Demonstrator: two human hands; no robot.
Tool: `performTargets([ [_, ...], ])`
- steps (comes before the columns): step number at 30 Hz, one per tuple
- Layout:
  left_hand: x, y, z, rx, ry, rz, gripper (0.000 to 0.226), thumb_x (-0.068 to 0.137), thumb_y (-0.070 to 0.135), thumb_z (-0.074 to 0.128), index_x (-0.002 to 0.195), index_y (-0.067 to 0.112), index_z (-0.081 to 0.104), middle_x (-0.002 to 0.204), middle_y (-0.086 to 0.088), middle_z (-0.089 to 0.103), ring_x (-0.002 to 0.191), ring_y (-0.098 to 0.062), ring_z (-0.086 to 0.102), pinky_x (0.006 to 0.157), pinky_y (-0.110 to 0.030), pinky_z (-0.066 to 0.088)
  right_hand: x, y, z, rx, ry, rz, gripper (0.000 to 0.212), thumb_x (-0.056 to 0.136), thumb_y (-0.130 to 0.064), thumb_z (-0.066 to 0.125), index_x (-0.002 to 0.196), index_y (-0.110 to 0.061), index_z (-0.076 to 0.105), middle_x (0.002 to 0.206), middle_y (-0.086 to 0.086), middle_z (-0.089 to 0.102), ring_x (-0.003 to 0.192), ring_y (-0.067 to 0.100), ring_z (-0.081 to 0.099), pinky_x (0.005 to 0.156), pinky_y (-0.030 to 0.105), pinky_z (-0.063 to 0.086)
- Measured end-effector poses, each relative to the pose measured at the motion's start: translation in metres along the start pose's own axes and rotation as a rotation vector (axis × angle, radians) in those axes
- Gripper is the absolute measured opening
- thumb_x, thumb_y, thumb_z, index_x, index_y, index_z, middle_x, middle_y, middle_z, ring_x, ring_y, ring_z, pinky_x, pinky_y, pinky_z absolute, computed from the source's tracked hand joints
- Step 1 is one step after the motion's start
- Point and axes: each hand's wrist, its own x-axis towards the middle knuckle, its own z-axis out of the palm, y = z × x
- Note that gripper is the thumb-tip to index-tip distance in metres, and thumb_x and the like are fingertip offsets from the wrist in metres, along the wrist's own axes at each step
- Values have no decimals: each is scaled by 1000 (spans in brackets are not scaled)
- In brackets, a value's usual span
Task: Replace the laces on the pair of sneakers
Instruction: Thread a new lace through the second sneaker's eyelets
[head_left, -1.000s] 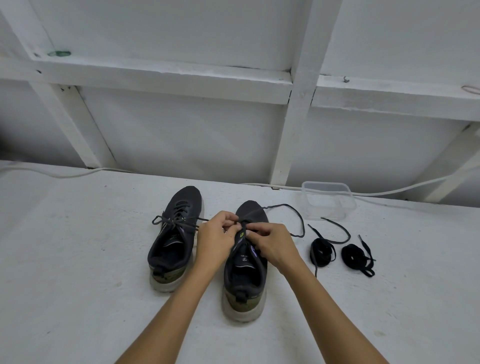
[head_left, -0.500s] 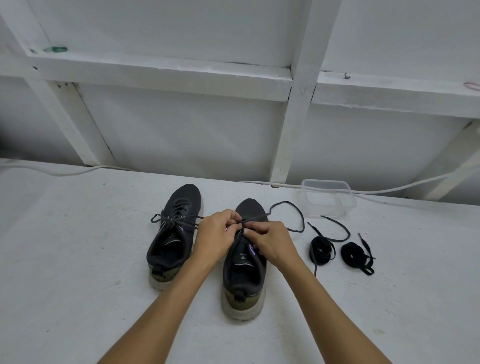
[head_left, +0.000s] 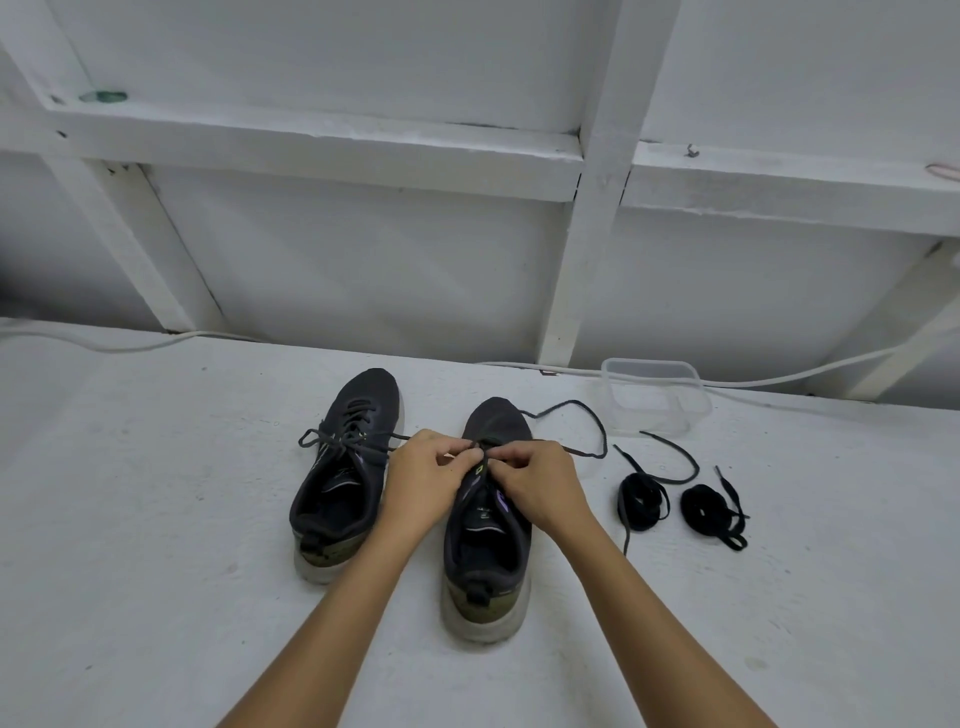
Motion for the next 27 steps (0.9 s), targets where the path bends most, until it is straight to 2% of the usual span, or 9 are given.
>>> performTargets([
  [4,-7,5,1,25,-46,-70,23,95,33,66,113,24,76,103,4,71,100,-11,64,94,-30,49,-3,3,2,-47,14,-74,10,92,-25,67,87,-31,72,67,-11,66,64,-3,58,59,9,41],
  [9,-13,9,2,-58,-35,-152,27,91,26,70,117,19,73,99,5,76,90,0,68,85,-19,52,-7,6,0,-1,-9,-129,11,95,-21,58,88,-29,60,76,-7,66,68,3,58,67,19,48],
  [11,-13,10,2,-47,-21,-159,26,93,25,68,116,18,74,100,6,76,89,1,67,82,-15,48,-10,7,-4,123,-46,-89,12,97,-20,55,88,-28,58,80,-4,68,69,10,62,66,28,55],
  [13,-13,11,1,-31,-19,-157,25,94,26,65,115,18,75,100,8,75,87,5,65,80,-15,46,-13,8,-9,338,-82,-21,11,100,-17,52,91,-22,57,91,-6,72,72,12,67,62,27,56],
  [16,-16,9,1,-5,-47,-171,24,95,31,63,113,22,75,94,12,72,83,12,59,78,-16,44,-17,12,-14,717,-105,123,11,106,-17,48,96,-16,53,109,0,76,91,17,74,67,27,57],
  [20,-13,14,-2,-6,-111,-187,26,97,38,58,116,27,72,106,9,73,97,-5,66,96,-30,50,-17,15,-13,820,-91,203,12,108,-20,46,98,-18,52,114,2,75,94,15,73,69,27,58],
  [23,3,28,-9,65,-203,-205,43,97,43,58,133,22,62,127,6,66,116,-12,60,99,-27,44,-16,11,-13,753,-94,209,12,108,-20,45,100,-19,55,115,2,75,91,12,72,68,25,56],
  [24,6,33,-11,94,-254,-204,43,95,45,59,132,23,62,125,8,66,113,-11,61,95,-26,45,-16,11,-12,741,-88,212,12,108,-21,45,101,-19,55,114,2,75,91,11,72,68,25,56],
  [27,5,41,-12,77,-401,-232,27,80,53,70,100,34,67,97,21,69,90,2,63,74,-20,47,-17,10,-12,705,-103,181,13,109,-22,41,100,-20,51,116,-5,75,92,8,71,69,23,55],
])
